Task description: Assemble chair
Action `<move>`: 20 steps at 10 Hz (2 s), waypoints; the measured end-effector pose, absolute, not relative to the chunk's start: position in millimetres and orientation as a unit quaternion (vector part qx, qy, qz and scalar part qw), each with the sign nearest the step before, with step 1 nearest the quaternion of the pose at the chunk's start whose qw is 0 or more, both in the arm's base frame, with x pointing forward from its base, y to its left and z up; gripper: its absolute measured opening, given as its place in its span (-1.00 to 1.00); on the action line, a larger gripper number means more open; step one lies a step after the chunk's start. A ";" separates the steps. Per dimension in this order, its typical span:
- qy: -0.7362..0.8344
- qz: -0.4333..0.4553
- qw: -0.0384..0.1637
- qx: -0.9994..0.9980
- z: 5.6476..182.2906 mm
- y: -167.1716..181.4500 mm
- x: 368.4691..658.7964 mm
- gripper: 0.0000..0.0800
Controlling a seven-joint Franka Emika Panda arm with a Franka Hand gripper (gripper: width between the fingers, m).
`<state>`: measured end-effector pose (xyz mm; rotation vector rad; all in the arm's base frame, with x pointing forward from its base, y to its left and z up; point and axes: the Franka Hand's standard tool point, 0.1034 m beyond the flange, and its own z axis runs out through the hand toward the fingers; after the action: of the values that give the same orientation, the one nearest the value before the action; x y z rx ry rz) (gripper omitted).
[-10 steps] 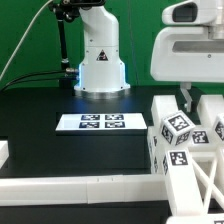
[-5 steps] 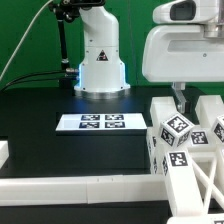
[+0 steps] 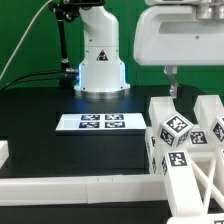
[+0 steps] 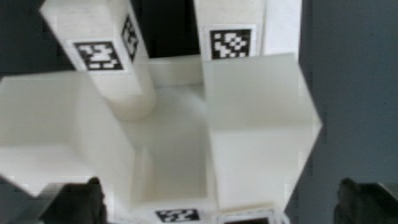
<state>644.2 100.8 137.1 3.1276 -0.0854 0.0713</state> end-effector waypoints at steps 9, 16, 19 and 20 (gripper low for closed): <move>-0.025 0.072 0.006 0.997 106.1 92.4 632.4 0.62; -0.026 0.071 0.005 0.997 100.6 88.4 606.3 0.62; -0.026 0.070 0.002 0.997 114.0 89.9 605.9 0.62; -0.025 0.069 0.000 0.997 123.5 91.4 607.8 0.62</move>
Offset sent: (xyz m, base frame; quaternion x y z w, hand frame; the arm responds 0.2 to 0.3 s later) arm -0.0267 0.0049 -0.0325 0.0042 0.0225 0.0112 0.9997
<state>607.8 91.4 123.5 3.1332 -0.0795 0.2181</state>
